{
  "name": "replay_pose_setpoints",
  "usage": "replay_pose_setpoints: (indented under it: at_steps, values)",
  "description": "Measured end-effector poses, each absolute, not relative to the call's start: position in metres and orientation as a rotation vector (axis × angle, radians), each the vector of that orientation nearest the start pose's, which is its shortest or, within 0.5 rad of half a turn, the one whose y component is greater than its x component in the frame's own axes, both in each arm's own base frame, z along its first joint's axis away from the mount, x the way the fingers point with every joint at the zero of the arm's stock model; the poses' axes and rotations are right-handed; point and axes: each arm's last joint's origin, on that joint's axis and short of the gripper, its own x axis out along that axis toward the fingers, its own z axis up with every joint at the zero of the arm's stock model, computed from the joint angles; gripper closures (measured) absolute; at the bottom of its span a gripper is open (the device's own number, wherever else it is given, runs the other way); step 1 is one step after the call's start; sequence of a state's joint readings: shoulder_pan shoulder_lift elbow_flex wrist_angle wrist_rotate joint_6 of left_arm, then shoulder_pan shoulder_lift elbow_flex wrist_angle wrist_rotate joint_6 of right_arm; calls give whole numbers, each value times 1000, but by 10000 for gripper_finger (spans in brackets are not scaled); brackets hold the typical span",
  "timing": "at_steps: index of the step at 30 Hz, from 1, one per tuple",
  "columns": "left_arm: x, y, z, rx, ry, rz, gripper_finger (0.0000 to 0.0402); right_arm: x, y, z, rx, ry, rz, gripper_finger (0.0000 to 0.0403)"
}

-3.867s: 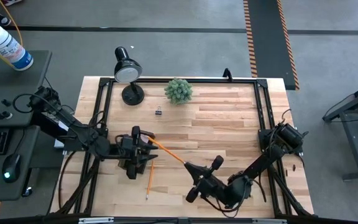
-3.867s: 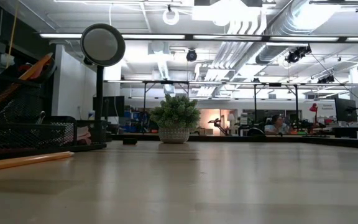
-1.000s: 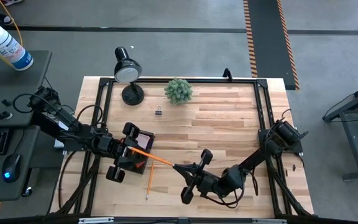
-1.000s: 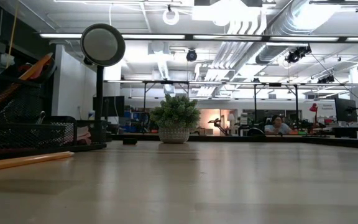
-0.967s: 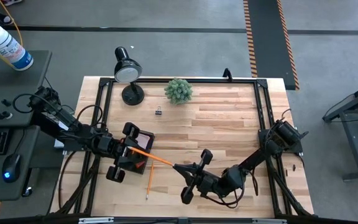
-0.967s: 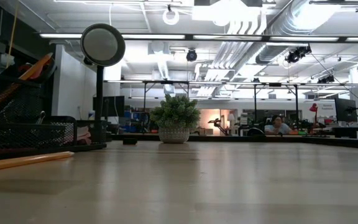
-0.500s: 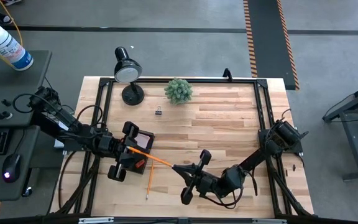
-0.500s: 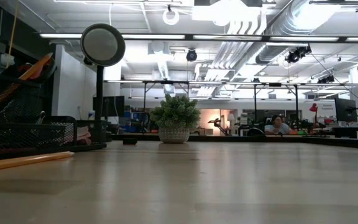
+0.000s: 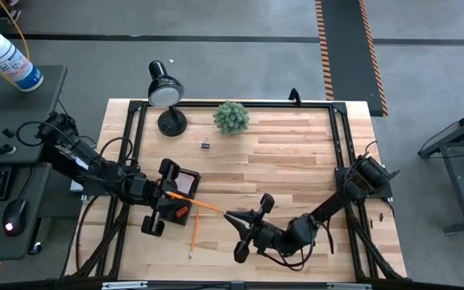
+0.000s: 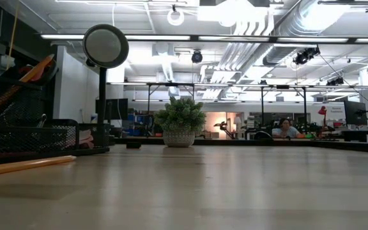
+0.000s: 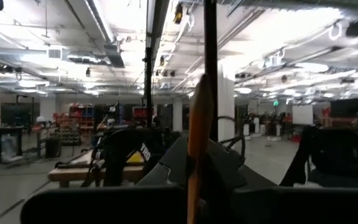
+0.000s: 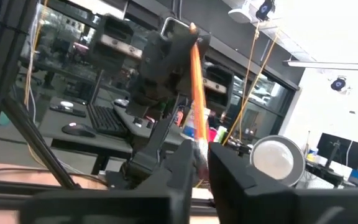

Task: Pick and place office supplies into organizer
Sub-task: Put the right orange pencil into the desk organizer

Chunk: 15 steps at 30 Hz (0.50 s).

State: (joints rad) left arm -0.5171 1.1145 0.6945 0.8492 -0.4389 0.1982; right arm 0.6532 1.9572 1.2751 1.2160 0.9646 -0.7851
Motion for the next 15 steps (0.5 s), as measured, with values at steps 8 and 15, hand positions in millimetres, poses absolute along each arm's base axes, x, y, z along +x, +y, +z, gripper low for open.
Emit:
replay_pose_setpoints:
  at_steps: [8,15]
  values:
    - [214,-106,329,22,-329,4,397,339,247,282,-394,-188,-442,266]
    - [211,-102,316,30,-134,41,399,321,261,278,-351,-33,-602,199]
